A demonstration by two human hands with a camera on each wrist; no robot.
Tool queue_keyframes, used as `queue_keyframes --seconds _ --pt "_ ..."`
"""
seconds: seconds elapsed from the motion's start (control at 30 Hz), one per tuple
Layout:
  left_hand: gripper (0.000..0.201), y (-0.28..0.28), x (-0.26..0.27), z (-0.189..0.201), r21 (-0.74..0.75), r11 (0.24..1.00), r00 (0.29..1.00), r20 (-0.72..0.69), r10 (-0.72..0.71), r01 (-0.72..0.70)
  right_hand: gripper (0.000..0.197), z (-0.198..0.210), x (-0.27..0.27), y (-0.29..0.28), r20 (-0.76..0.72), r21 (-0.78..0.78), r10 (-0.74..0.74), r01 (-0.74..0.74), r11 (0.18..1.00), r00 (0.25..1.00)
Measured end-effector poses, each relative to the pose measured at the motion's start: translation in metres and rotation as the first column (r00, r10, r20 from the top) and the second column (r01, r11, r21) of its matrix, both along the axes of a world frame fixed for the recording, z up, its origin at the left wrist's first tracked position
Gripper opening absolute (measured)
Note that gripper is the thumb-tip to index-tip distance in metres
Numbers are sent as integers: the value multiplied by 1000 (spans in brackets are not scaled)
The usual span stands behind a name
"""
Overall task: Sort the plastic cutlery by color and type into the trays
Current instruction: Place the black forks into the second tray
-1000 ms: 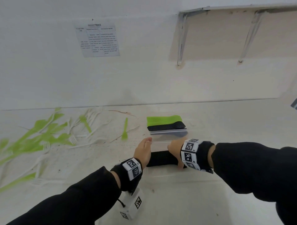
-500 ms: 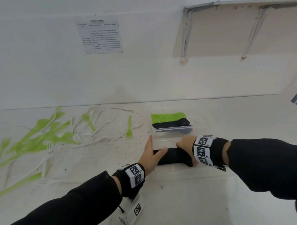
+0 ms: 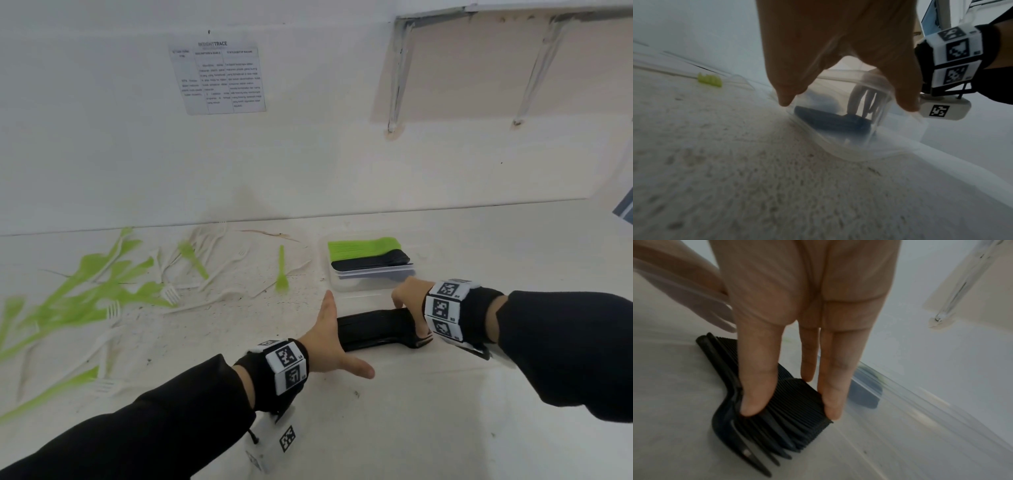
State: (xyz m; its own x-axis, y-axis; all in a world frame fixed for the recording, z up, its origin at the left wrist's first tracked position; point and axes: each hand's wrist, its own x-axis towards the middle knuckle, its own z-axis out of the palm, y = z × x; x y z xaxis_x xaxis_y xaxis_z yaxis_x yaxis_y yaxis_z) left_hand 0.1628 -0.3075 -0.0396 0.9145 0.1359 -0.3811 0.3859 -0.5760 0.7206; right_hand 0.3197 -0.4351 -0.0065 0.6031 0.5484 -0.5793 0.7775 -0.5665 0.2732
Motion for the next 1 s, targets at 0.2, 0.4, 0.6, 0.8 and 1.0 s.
queue_keyframes --seconds 0.2,0.4,0.6,0.8,1.0 --pt "140 0 1 3 6 1000 1000 2 2 -2 65 0 4 2 -27 104 -135 137 985 990" --pt "140 3 2 0 -6 1000 1000 22 9 -9 60 5 1 -1 -44 190 -264 268 945 963" --pt "140 1 2 -6 -47 998 997 66 41 -38 55 -18 -2 -1 6 242 -338 327 914 941" --pt "147 1 1 -13 -130 988 994 70 87 -78 71 -5 -15 -2 -79 262 -417 422 868 906" --pt "139 2 -1 -14 -147 986 992 78 96 -84 64 -18 -2 -25 42 261 -375 352 899 926"
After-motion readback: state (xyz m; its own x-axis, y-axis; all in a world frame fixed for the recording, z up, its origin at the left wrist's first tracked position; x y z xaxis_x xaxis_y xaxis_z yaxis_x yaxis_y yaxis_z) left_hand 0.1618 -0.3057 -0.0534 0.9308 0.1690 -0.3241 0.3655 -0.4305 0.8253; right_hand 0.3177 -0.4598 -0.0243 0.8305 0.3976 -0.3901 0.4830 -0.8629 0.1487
